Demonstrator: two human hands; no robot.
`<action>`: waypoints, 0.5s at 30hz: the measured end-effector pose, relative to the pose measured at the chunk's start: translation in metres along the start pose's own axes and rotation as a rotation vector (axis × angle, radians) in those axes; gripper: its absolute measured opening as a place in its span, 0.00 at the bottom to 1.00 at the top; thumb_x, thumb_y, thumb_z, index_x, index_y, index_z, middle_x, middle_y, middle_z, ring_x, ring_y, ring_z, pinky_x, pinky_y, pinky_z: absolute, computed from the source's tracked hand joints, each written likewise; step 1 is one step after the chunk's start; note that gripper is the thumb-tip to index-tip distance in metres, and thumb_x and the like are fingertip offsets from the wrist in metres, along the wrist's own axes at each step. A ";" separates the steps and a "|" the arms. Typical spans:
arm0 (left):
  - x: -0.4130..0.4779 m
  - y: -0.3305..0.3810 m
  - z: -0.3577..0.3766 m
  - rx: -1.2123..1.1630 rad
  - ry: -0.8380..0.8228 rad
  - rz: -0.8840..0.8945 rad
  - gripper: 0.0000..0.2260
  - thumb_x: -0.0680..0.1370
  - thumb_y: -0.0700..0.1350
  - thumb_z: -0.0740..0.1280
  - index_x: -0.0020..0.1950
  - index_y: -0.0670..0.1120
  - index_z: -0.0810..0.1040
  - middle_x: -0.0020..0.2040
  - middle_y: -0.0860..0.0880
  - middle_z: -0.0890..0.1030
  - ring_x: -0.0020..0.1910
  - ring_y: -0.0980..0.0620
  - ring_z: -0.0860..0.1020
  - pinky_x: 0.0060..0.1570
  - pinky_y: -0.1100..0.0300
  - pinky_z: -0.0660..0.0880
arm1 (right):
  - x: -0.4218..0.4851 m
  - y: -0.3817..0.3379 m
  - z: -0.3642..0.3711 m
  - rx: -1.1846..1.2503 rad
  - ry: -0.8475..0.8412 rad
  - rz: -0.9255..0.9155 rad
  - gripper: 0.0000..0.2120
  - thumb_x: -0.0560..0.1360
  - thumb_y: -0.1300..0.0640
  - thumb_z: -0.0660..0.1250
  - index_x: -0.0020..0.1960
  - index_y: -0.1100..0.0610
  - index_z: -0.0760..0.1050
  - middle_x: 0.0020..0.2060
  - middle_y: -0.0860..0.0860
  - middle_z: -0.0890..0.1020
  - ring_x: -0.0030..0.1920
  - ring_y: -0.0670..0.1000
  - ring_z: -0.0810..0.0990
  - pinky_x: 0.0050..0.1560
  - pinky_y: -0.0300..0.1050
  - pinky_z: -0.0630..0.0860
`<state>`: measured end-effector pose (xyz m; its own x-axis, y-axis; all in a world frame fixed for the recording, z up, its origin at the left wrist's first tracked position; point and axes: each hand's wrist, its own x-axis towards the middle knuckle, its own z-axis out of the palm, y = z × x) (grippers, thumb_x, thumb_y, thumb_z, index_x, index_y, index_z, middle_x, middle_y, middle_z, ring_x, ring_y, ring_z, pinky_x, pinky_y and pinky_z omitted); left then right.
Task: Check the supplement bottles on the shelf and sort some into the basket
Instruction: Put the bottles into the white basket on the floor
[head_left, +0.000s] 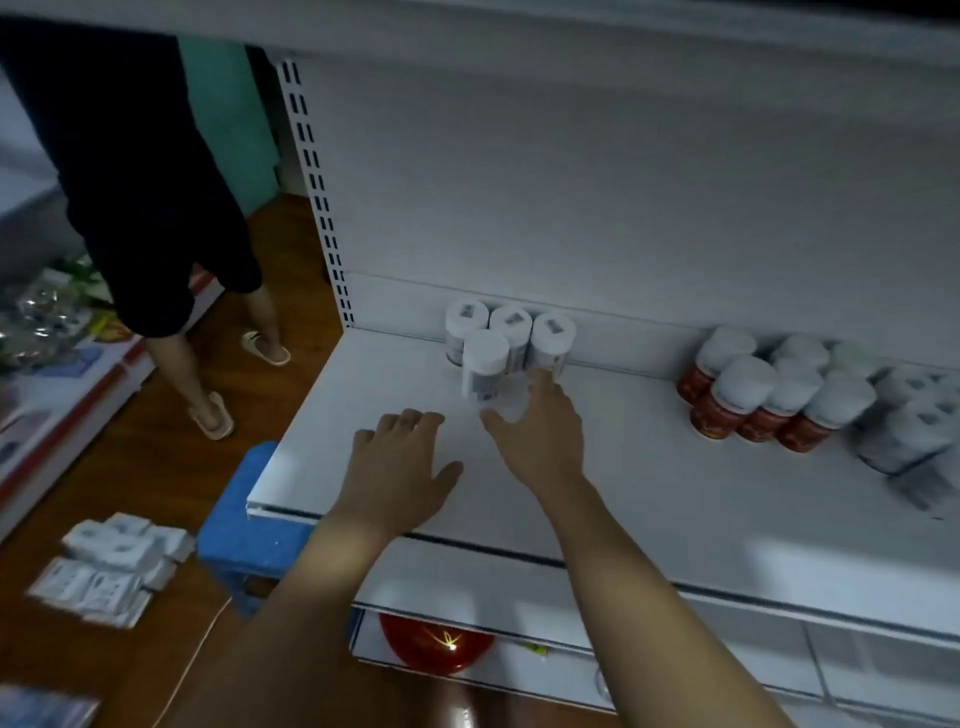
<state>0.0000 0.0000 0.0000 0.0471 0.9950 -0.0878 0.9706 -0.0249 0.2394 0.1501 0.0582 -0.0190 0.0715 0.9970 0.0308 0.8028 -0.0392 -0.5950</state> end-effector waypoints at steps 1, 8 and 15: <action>0.004 -0.003 0.000 -0.002 0.005 -0.001 0.27 0.79 0.59 0.61 0.75 0.50 0.63 0.72 0.50 0.68 0.70 0.48 0.66 0.67 0.50 0.64 | 0.008 -0.003 0.006 0.031 0.065 0.014 0.32 0.70 0.42 0.72 0.65 0.59 0.67 0.60 0.56 0.77 0.60 0.58 0.76 0.63 0.54 0.70; 0.016 -0.012 -0.006 0.045 0.039 -0.038 0.27 0.79 0.61 0.59 0.75 0.52 0.62 0.75 0.49 0.65 0.72 0.48 0.65 0.69 0.49 0.63 | 0.030 -0.029 0.035 0.112 0.214 0.161 0.44 0.61 0.34 0.76 0.66 0.59 0.66 0.63 0.55 0.74 0.65 0.57 0.72 0.68 0.52 0.64; 0.013 -0.015 -0.008 0.058 0.015 -0.071 0.27 0.79 0.62 0.58 0.76 0.52 0.61 0.75 0.49 0.63 0.73 0.48 0.64 0.69 0.49 0.62 | 0.044 -0.030 0.051 0.141 0.235 0.160 0.36 0.67 0.41 0.75 0.66 0.59 0.66 0.63 0.56 0.74 0.63 0.58 0.73 0.63 0.51 0.65</action>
<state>-0.0160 0.0137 0.0028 -0.0250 0.9958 -0.0881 0.9835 0.0403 0.1764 0.0992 0.1067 -0.0411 0.3386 0.9353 0.1029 0.6813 -0.1682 -0.7124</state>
